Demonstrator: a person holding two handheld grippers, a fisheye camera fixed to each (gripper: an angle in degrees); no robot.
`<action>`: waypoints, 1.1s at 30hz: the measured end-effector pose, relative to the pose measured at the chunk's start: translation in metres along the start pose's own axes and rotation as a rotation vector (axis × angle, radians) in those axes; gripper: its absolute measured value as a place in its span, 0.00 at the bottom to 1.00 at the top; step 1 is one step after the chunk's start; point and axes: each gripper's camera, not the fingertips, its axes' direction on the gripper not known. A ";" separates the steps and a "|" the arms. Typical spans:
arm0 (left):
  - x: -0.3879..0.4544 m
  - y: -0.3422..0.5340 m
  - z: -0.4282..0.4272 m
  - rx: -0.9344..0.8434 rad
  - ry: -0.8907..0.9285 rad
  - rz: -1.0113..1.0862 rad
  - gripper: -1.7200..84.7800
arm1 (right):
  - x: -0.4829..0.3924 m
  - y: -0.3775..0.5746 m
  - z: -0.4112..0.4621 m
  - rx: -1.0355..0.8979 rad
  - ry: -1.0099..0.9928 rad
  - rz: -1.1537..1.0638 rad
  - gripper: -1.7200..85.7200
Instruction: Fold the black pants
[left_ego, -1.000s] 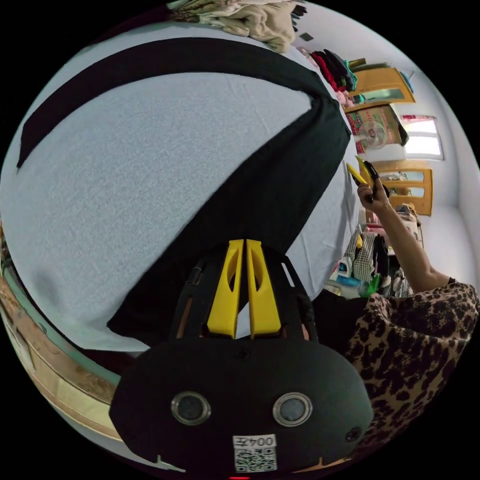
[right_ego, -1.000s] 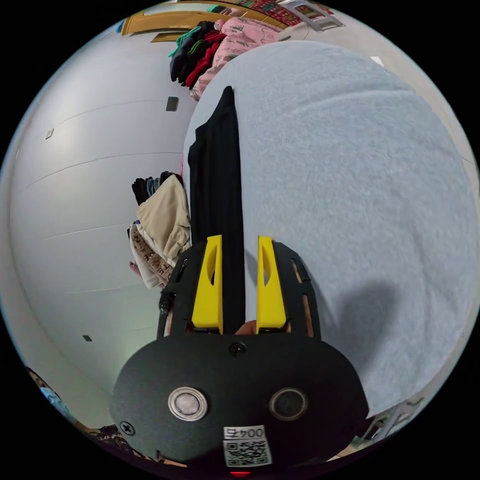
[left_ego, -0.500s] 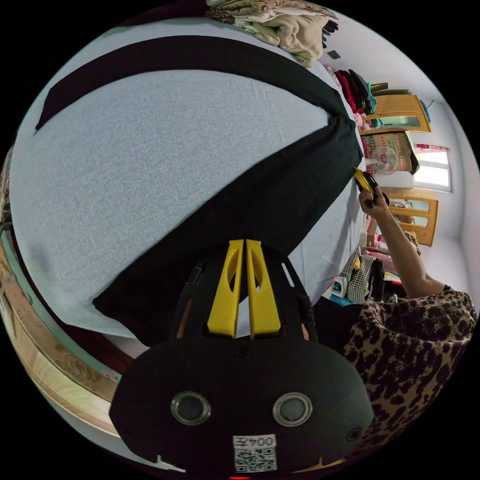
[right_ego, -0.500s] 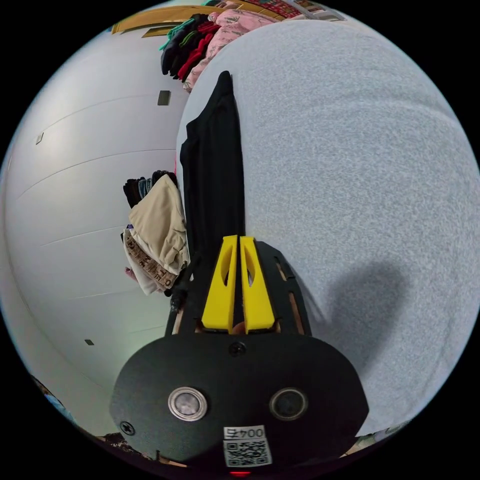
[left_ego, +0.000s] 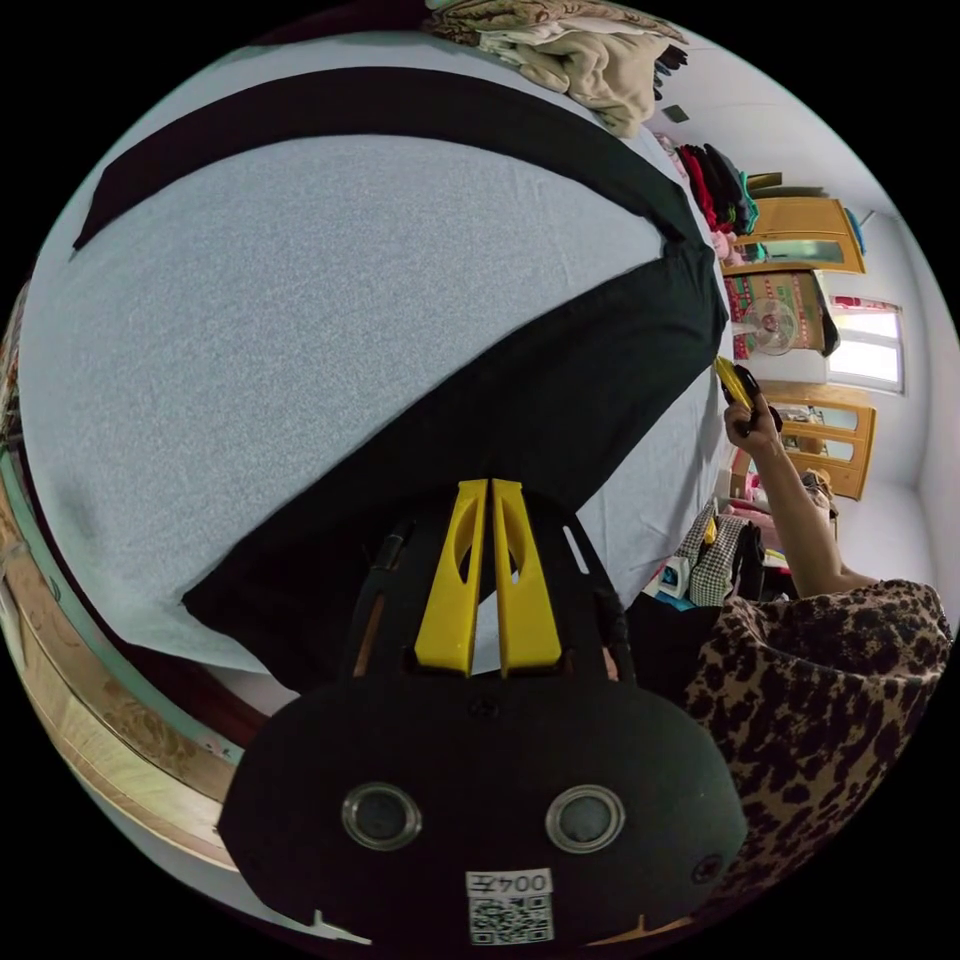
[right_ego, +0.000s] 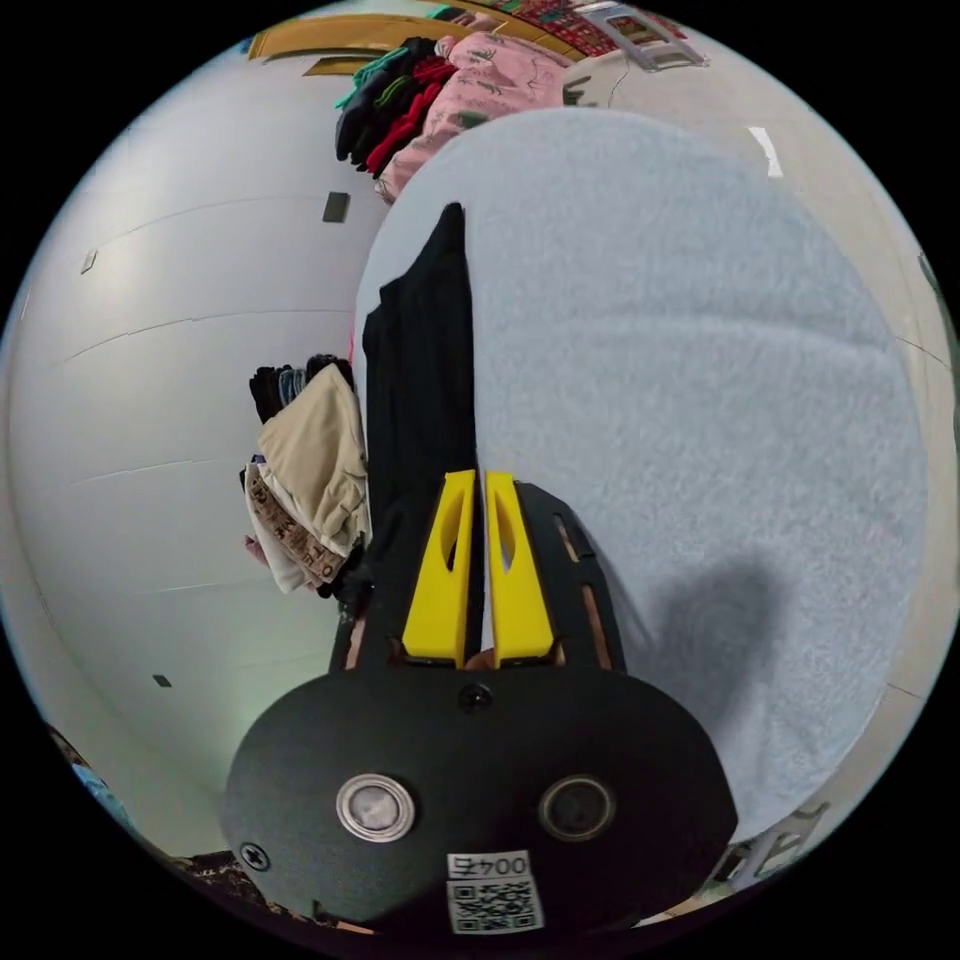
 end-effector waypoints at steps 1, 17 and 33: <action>0.000 0.000 0.002 0.001 -0.003 -0.001 0.03 | -0.001 -0.011 -0.005 0.027 -0.015 0.014 0.07; 0.004 0.007 0.029 0.027 -0.034 -0.052 0.03 | -0.055 -0.121 0.038 0.000 0.128 -0.017 0.03; 0.011 0.020 0.050 0.041 -0.055 -0.084 0.03 | -0.079 -0.161 0.026 0.033 0.153 -0.102 0.11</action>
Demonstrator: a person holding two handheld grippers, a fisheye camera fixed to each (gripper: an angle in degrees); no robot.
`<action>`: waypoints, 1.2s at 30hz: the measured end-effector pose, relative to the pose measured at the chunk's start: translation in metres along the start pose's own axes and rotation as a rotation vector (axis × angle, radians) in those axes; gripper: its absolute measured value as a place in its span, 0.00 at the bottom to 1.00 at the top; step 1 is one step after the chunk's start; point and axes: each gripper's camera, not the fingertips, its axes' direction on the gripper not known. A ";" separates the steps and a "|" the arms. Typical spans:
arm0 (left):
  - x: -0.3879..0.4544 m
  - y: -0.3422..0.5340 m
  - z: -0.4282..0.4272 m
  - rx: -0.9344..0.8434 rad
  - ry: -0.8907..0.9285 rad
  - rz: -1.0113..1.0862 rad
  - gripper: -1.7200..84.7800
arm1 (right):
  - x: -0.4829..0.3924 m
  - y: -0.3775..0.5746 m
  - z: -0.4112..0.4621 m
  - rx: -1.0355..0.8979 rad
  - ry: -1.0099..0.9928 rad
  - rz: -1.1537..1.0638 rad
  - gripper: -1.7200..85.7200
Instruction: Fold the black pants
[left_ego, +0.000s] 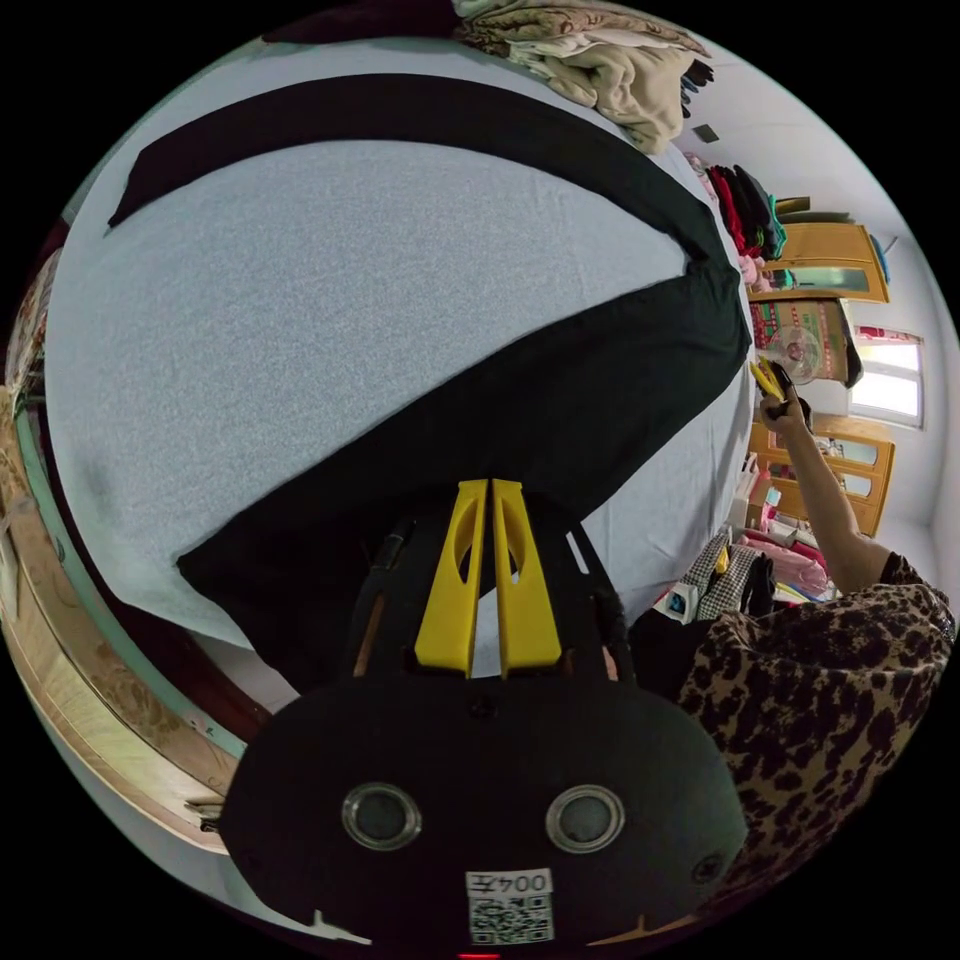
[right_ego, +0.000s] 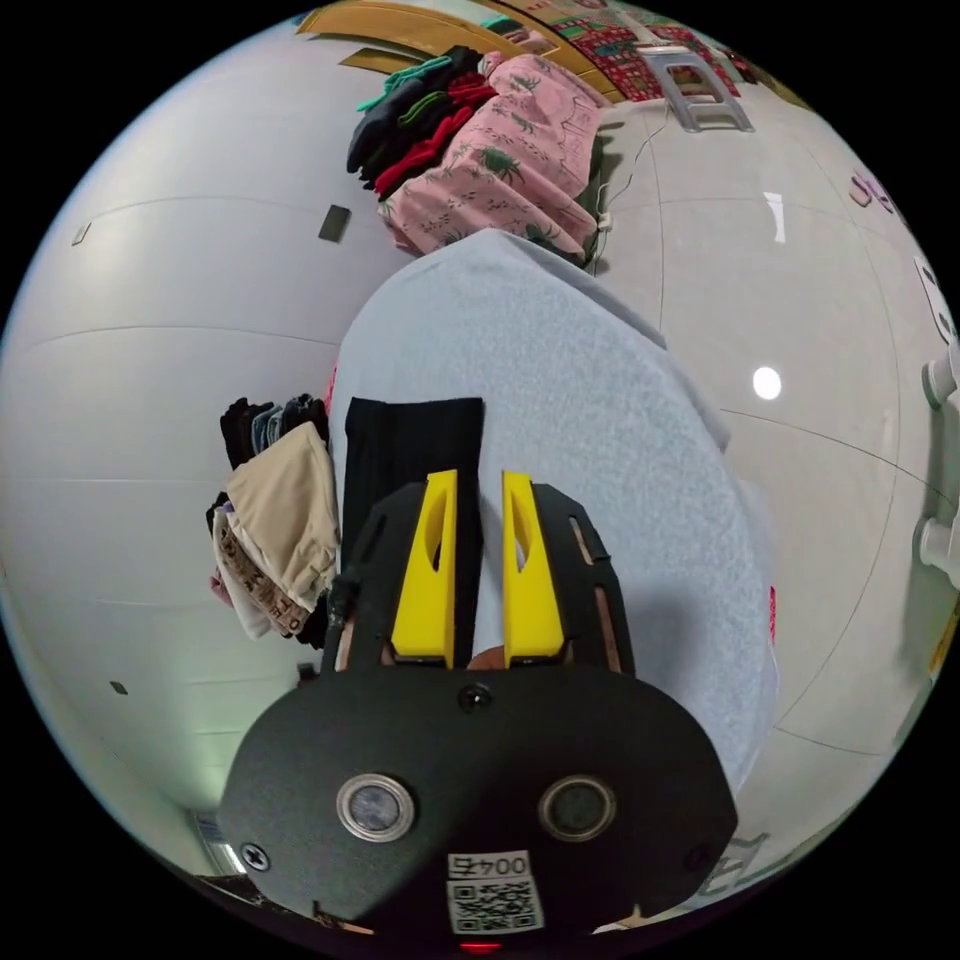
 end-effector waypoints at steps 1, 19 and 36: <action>0.000 0.002 0.001 0.002 0.004 -0.006 0.03 | -0.002 -0.002 0.006 -0.006 -0.018 0.009 0.12; 0.012 0.032 0.011 0.034 -0.021 -0.031 0.03 | -0.056 0.052 0.045 0.014 0.149 -0.117 0.09; 0.038 0.069 0.002 0.058 -0.134 0.035 0.03 | -0.159 0.430 0.149 -0.255 0.287 -0.884 0.12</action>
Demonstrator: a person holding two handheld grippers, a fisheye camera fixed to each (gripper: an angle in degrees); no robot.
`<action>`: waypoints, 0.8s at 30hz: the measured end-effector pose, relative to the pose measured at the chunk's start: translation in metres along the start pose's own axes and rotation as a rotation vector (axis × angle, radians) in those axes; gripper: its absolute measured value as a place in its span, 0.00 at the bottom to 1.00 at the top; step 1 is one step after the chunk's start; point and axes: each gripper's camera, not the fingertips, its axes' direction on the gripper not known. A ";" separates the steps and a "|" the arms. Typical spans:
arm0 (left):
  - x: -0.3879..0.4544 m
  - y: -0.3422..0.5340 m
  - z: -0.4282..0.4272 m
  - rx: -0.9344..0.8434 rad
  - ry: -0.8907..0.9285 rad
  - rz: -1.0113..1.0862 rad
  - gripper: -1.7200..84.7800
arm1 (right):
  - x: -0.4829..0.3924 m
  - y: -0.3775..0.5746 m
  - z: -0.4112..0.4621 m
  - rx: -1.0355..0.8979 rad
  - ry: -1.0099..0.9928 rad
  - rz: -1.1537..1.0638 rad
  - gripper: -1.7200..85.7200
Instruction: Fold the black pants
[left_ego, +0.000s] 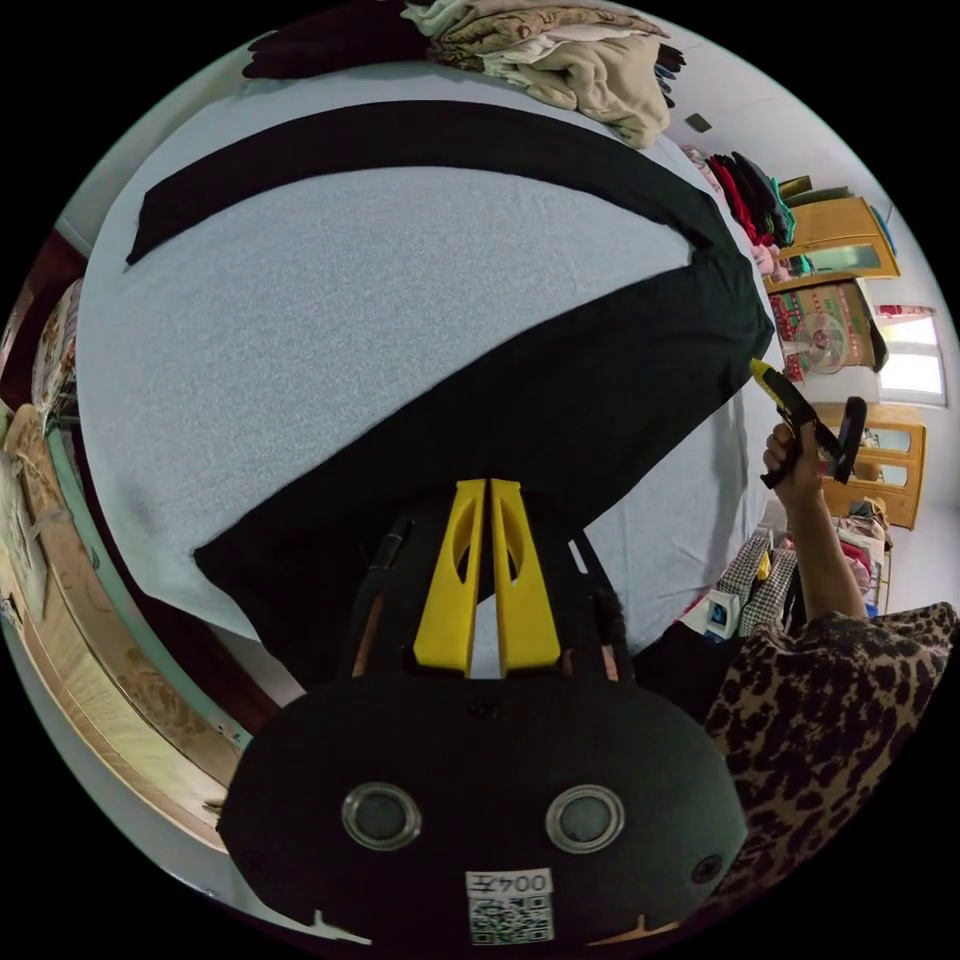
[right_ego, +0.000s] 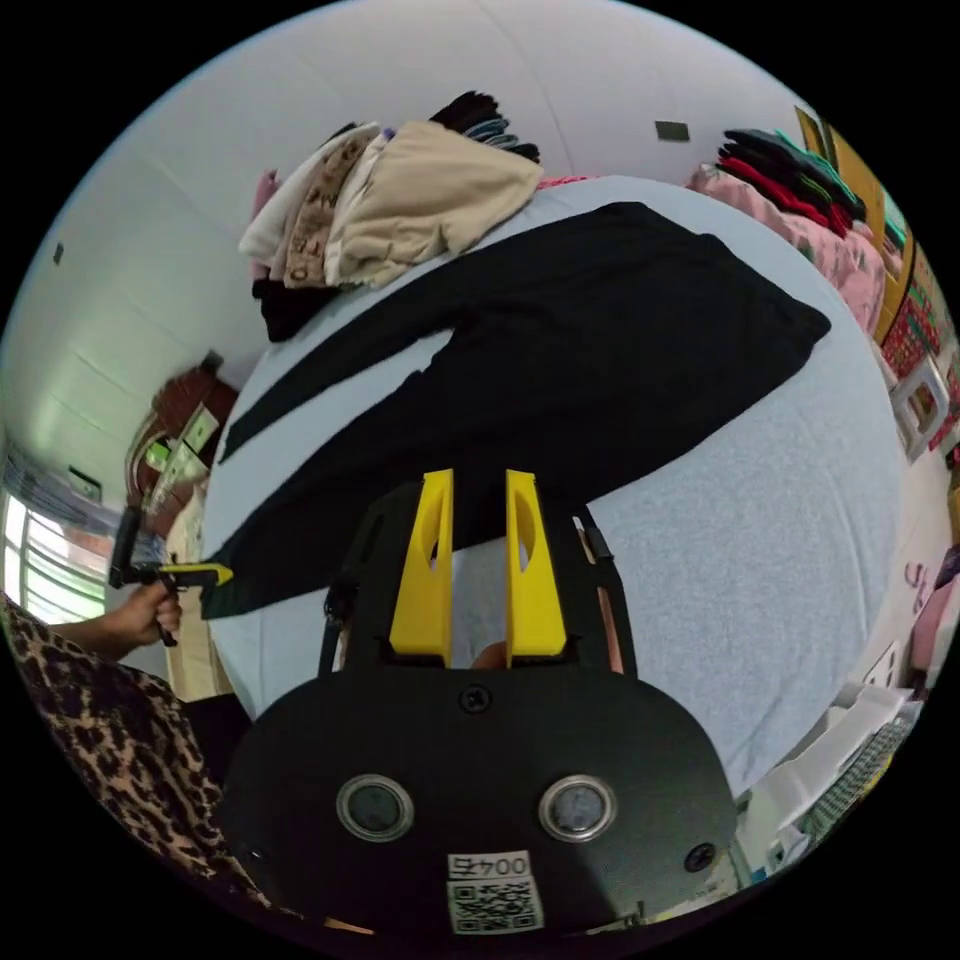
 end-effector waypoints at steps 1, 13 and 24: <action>0.001 0.003 -0.002 0.005 -0.002 -0.003 0.03 | -0.014 0.007 0.004 -0.001 0.034 -0.022 0.12; -0.001 0.032 -0.031 0.040 0.000 -0.002 0.04 | -0.083 0.053 0.040 -0.062 0.033 -0.035 0.11; -0.002 0.046 -0.074 0.013 -0.043 0.059 0.03 | -0.223 0.099 0.065 -0.310 -0.063 -0.124 0.07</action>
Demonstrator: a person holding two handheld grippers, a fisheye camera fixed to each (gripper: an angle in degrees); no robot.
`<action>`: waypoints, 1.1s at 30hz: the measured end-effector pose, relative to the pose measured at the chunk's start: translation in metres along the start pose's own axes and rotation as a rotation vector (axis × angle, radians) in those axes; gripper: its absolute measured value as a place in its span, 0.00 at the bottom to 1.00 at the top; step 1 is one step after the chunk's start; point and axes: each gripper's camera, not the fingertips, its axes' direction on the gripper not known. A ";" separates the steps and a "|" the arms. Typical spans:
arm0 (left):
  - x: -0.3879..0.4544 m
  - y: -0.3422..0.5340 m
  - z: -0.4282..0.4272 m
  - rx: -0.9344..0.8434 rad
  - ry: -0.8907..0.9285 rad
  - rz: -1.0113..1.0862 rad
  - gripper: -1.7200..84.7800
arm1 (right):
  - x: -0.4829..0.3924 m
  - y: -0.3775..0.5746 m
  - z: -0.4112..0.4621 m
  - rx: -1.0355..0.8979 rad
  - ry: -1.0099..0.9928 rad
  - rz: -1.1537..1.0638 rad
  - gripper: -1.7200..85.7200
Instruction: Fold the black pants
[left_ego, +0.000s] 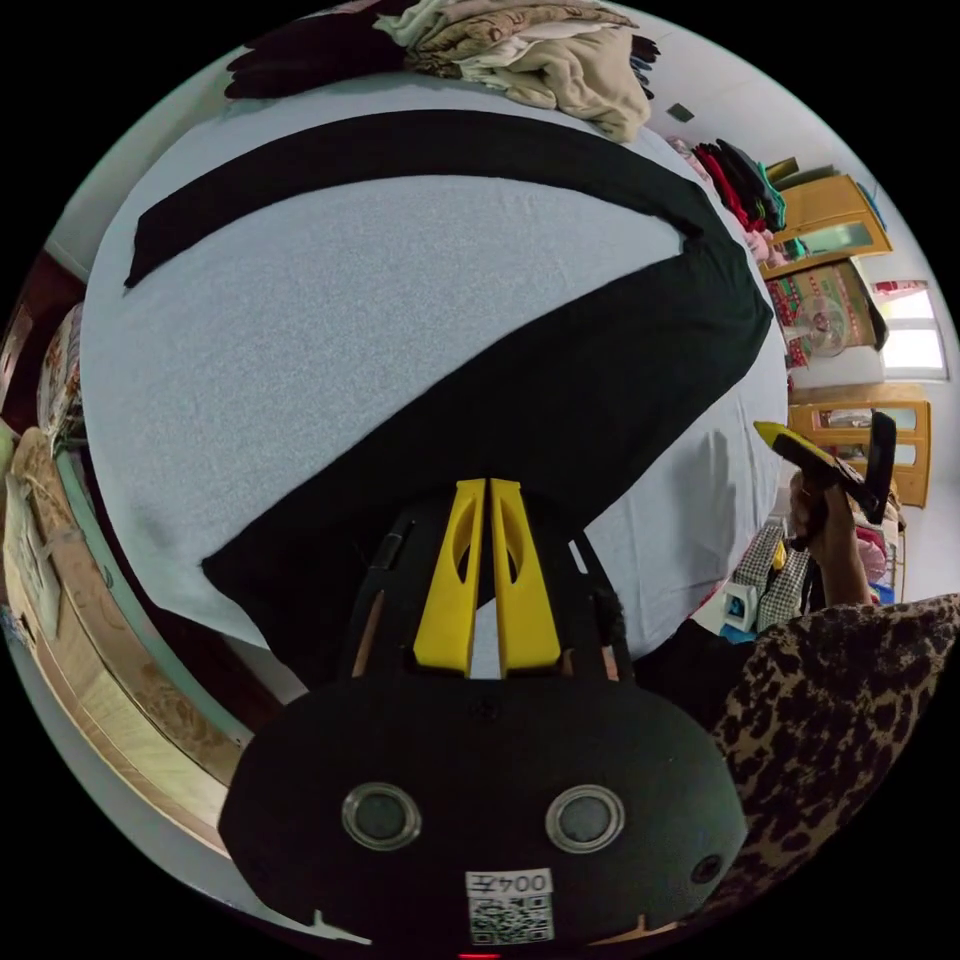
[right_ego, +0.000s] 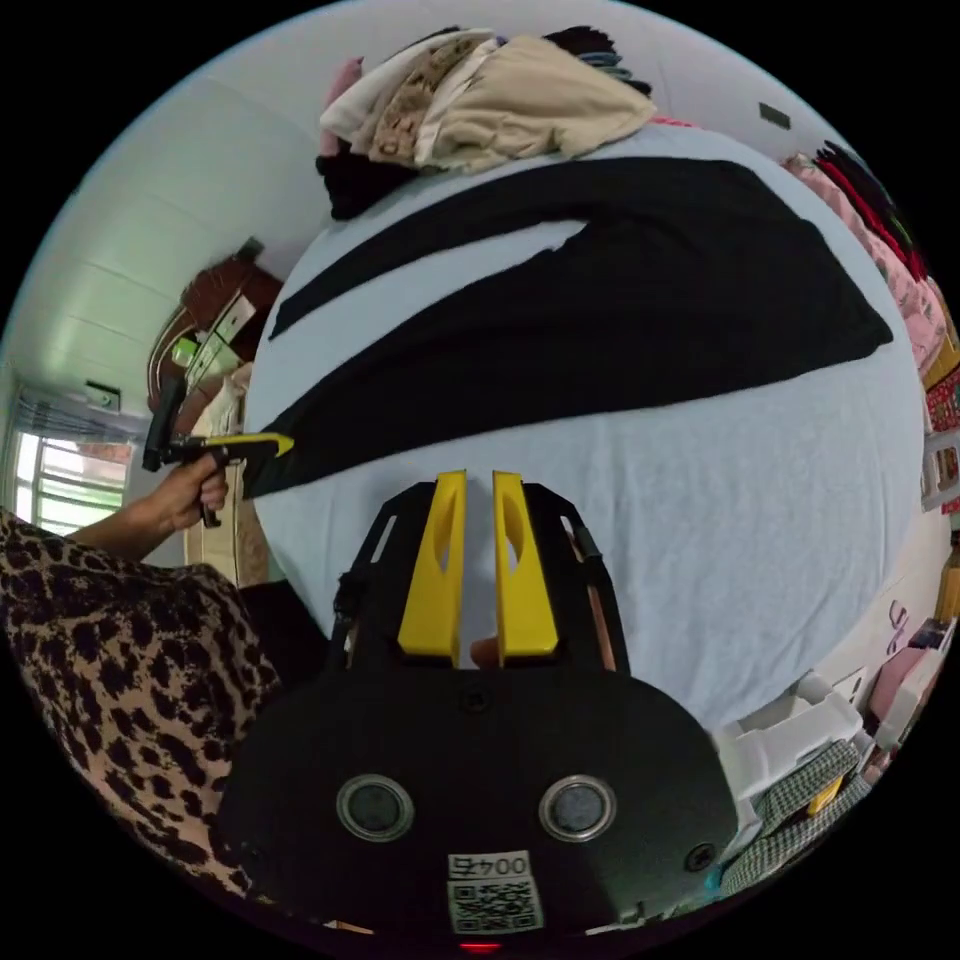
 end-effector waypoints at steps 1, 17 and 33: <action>0.001 0.001 -0.006 -0.005 -0.016 0.020 0.03 | -0.016 0.005 0.013 -0.059 -0.007 0.015 0.05; -0.034 0.009 -0.100 -0.055 0.059 0.327 0.04 | -0.134 0.033 0.117 -0.201 0.040 0.336 0.02; -0.261 0.024 -0.307 0.110 0.211 0.356 0.06 | -0.355 0.028 0.202 0.230 -0.274 0.622 0.14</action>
